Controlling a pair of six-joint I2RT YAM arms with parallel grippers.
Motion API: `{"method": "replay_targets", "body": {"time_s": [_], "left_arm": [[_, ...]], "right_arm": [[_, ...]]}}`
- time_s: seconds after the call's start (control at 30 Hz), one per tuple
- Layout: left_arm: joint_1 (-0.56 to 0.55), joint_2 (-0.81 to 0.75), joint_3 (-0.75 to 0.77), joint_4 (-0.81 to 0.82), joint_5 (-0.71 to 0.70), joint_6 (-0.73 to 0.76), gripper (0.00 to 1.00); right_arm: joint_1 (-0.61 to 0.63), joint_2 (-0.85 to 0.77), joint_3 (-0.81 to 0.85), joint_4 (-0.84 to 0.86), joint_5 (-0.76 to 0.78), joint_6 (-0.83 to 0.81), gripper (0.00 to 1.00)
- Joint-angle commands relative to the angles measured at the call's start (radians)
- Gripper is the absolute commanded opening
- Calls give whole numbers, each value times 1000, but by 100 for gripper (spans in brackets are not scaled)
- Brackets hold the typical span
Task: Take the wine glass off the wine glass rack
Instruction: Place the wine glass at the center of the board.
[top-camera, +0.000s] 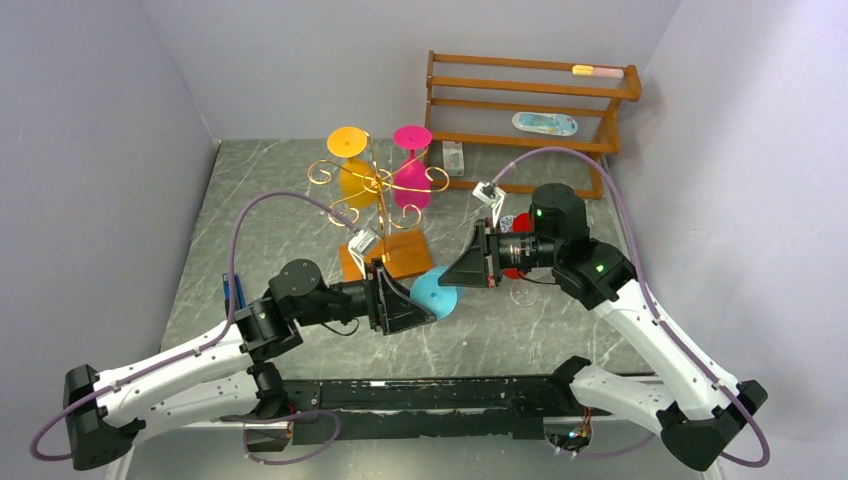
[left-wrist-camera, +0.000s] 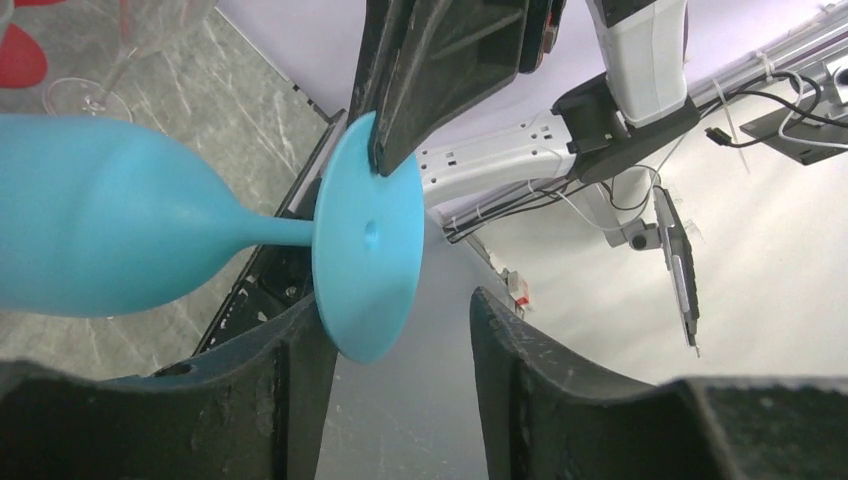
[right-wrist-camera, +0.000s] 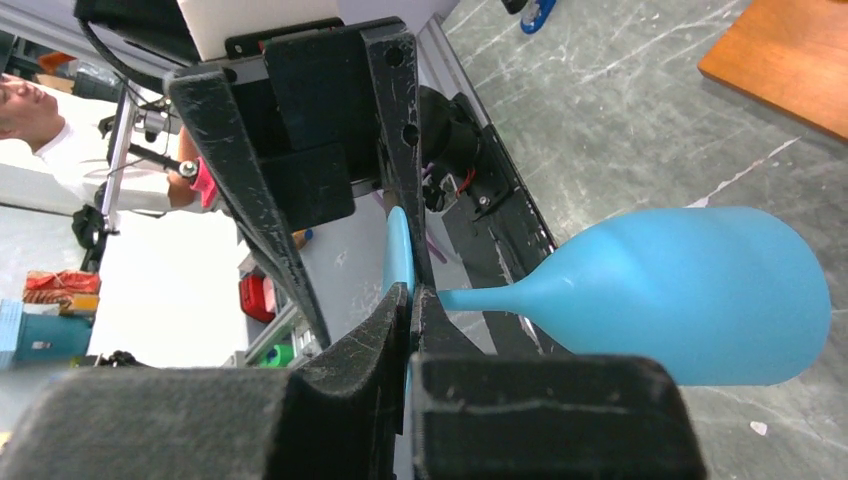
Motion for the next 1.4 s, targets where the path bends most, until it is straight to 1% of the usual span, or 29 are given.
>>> {"method": "replay_targets", "body": {"time_s": [0.0,0.1,0.17,0.27,0.33,0.37,0.43,0.57,0.6,0.63,0.67,0.7,0.77,0.83,0.87,0.9,0.93,0.97,1.07,1.1,1.17,1.2,1.23,1.3,1.37], "left_arm": [[4,-20,-20,85,29,13,52],[4,-29,-2,43,33,40,48],[4,-38,7,13,25,60,42],[4,-49,3,-4,-13,65,25],[4,-59,-21,41,-51,28,15],[4,-61,-36,82,-63,8,12],[4,-56,-52,133,-76,-14,8],[4,-53,-51,126,-80,-15,5],[4,-58,-54,129,-80,-15,5],[4,-60,-57,130,-78,-15,5],[4,-62,-60,128,-77,-14,5],[4,-66,-60,123,-73,-11,5],[4,-70,-60,116,-55,-7,5],[4,-67,-54,107,-29,2,5],[4,-64,-50,99,-20,7,5],[4,-61,-44,96,-10,11,5],[4,-58,-41,95,0,15,5],[4,-54,-40,93,4,19,5],[4,-43,-27,78,16,28,5],[4,-38,-25,79,24,30,5],[4,-31,-25,84,30,24,5],[4,-32,-26,83,24,20,5],[4,-36,-29,82,11,14,11],[4,-55,-43,92,-20,-2,25],[4,-76,-58,105,-50,-14,32]], "right_arm": [[11,-13,-13,90,11,17,0],[11,-2,-22,94,18,15,0],[11,0,-28,100,19,12,0],[12,-2,-39,109,-2,14,0],[12,-14,-59,126,-25,26,0],[13,-23,-71,134,-35,29,0],[14,-43,-93,148,-47,35,0],[14,-81,-130,179,-76,55,0],[13,-91,-139,182,-82,60,0],[14,-101,-148,183,-86,63,4],[14,-108,-151,176,-87,58,10],[14,-113,-151,165,-90,51,14],[14,-117,-149,141,-107,42,26],[14,-115,-153,132,-111,43,32],[14,-110,-156,130,-115,46,32],[15,-100,-161,127,-120,52,27],[16,-91,-164,125,-124,56,16],[20,-88,-164,122,-117,57,12],[20,-107,-162,152,-83,80,10],[20,-111,-155,151,-68,79,8],[20,-112,-145,153,-61,78,0],[21,-113,-149,167,-65,85,0],[21,-118,-161,185,-76,89,0],[24,-129,-191,196,-66,81,0],[26,-131,-204,182,-57,69,0]]}}
